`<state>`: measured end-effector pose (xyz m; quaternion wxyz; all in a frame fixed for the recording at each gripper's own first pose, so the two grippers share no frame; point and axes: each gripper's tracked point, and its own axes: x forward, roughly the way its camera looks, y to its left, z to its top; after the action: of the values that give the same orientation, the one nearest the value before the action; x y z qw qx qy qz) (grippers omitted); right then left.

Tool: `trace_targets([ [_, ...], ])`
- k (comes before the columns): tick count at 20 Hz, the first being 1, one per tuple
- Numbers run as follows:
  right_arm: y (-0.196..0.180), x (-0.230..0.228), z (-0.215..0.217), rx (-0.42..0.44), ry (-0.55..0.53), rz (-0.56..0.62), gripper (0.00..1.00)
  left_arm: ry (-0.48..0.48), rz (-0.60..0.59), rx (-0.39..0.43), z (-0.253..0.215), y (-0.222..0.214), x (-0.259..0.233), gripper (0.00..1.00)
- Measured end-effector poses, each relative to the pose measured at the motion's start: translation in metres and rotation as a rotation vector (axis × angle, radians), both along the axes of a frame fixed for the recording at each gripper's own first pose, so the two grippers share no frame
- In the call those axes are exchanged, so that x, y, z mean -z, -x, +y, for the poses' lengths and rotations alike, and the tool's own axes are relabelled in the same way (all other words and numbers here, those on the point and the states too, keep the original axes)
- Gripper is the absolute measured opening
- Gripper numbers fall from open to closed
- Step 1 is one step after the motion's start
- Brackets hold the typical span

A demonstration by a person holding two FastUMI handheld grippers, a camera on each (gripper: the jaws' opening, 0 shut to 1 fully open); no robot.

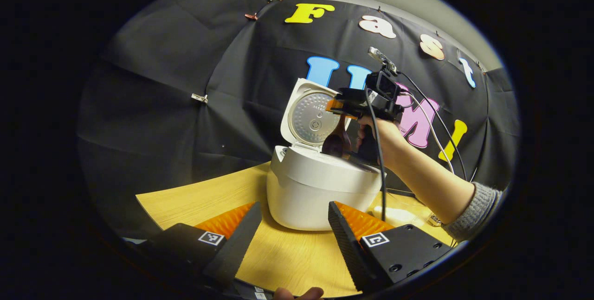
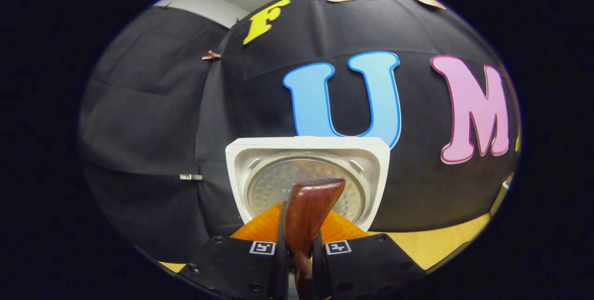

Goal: Close the left gripper, press the button to open the rice cooker; take a wooden spoon from the chopstick holder with the right hand, scoop a spoonful of rice and pour it into the rice cooker, then put the wooden spoon back into the chopstick holder.

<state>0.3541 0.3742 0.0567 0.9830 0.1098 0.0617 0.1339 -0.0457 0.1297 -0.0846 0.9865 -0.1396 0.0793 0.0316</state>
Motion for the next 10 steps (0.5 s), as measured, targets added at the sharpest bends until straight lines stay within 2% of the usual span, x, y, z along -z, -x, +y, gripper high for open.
trace_targets([
  [3, 0.001, -0.005, -0.013, 0.014, -0.067, 0.013, 0.24, -0.002, -0.002, 0.000, -0.001, 0.001, -0.001, 0.92],
  [6, 0.006, -0.021, -0.029, 0.015, -0.177, 0.015, 0.24, -0.002, -0.001, 0.005, -0.002, -0.001, 0.000, 0.92],
  [10, 0.024, -0.054, -0.072, 0.027, -0.298, -0.013, 0.24, -0.012, -0.005, 0.019, -0.007, -0.003, -0.001, 0.92],
])
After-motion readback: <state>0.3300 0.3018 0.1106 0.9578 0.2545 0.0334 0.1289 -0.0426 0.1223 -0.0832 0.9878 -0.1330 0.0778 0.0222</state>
